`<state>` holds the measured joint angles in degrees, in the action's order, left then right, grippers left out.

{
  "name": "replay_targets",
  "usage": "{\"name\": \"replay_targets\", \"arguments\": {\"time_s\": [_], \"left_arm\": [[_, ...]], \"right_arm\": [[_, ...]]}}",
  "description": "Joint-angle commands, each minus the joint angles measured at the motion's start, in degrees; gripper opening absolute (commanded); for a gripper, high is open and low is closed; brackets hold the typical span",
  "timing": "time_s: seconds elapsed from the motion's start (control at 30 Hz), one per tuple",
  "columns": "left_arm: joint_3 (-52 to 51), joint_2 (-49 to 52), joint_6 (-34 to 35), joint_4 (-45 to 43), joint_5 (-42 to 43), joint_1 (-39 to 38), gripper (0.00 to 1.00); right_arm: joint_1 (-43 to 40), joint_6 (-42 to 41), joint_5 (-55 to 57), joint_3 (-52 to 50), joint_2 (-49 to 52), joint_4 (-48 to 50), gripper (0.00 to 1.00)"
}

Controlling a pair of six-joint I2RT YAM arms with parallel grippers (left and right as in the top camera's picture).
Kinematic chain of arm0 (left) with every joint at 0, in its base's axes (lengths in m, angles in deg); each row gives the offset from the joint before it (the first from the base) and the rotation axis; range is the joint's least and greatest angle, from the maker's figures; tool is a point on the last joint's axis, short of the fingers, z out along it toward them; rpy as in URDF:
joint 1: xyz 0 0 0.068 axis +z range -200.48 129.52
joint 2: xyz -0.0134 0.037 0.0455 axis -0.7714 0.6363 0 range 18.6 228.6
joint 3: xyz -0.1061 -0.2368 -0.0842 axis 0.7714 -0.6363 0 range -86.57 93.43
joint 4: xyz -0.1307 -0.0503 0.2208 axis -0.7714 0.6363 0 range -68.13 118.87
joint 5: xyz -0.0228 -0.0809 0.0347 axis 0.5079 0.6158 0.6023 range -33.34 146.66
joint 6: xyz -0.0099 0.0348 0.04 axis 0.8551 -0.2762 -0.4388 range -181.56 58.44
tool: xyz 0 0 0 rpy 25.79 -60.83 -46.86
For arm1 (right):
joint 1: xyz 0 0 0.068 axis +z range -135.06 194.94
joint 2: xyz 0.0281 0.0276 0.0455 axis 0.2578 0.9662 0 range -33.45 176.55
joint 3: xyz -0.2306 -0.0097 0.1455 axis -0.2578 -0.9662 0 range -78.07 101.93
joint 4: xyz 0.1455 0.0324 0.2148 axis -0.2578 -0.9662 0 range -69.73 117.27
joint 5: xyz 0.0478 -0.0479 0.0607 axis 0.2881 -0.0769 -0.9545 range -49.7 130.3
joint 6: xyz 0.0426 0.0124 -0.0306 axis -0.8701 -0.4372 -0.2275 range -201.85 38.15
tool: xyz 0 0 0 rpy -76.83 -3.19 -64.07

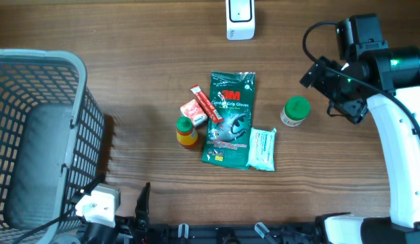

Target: Scan the item barcode

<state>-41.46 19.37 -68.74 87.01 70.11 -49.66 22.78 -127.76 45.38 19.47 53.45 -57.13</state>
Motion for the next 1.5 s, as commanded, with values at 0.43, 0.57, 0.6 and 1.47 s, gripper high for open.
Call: {"name": "replay_targets", "arguments": {"time_s": [0.43, 0.57, 0.6, 1.47], "left_arm": [[0.1, -0.5, 0.0, -0.2, 1.1, 0.3, 1.0], [0.1, -0.5, 0.0, -0.2, 1.1, 0.3, 1.0], [0.1, -0.5, 0.0, -0.2, 1.1, 0.3, 1.0], [0.1, -0.5, 0.0, -0.2, 1.1, 0.3, 1.0]], "right_arm": [[0.2, 7.8, 2.0, -0.9, 3.6, 5.9, 1.0], [0.2, 14.6, 2.0, -0.9, 5.7, 7.9, 1.0], [0.2, 15.4, 2.0, -0.9, 6.8, 8.1, 1.0], [-1.6, 17.4, -7.3, -14.6, 24.1, 18.5, 1.0]]}}
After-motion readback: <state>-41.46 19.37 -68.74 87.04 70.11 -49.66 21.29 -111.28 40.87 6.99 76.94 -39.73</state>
